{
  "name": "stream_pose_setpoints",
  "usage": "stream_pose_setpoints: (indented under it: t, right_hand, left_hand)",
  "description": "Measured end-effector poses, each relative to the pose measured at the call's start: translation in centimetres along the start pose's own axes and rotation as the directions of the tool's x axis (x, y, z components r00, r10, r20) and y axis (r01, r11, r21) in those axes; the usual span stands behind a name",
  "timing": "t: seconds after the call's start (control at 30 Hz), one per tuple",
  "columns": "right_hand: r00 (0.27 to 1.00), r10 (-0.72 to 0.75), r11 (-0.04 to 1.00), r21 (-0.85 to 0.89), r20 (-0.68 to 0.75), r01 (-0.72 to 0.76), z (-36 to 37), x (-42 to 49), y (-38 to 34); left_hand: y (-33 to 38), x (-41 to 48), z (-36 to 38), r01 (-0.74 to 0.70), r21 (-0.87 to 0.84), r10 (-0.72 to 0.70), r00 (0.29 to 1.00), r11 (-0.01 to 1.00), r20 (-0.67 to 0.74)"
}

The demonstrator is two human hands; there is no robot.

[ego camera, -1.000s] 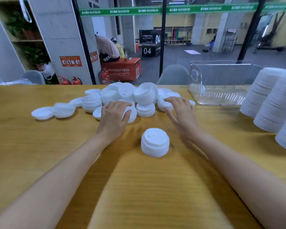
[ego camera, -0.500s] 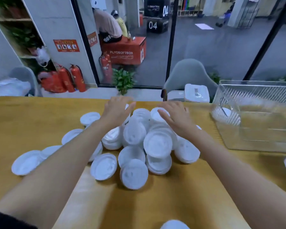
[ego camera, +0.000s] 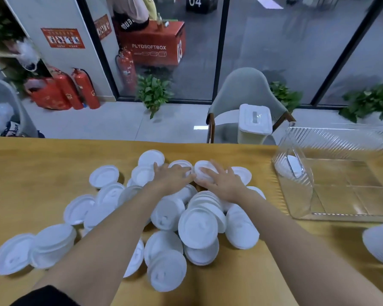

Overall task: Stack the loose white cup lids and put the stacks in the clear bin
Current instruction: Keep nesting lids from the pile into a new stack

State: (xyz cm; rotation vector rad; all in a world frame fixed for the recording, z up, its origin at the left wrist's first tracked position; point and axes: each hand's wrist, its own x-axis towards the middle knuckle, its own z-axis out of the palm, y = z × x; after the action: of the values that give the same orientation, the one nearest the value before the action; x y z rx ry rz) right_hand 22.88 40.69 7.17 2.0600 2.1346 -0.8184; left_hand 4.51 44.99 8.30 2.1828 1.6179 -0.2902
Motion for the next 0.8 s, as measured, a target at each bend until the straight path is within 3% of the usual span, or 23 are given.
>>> stream_pose_setpoints:
  t: [0.2,0.3,0.53,0.8]
  right_hand:
    - [0.992,-0.103,0.993,-0.070,-0.071,0.098,2.7,-6.9,2.4]
    - [0.996,-0.085,0.996,-0.032,-0.020,0.085,4.0,-11.7,3.3]
    - [0.993,-0.090,0.995,0.044,-0.072,0.093,6.7,-20.3,5.2]
    - [0.941,-0.213,0.975,0.007,-0.262,0.223,3.6,-18.4,1.4]
  left_hand:
    - [2.7,-5.1,3.4,-0.059,-0.089,0.060,0.998,0.994,0.004]
    - [4.1,-8.6,5.1,-0.092,-0.084,0.094,0.996,0.992,0.013]
    - [6.7,-16.1,7.4,-0.183,-0.079,0.190,0.977,0.980,0.095]
    - [5.2,-16.9,4.0,-0.228,-0.088,0.211,0.962,0.970,-0.171]
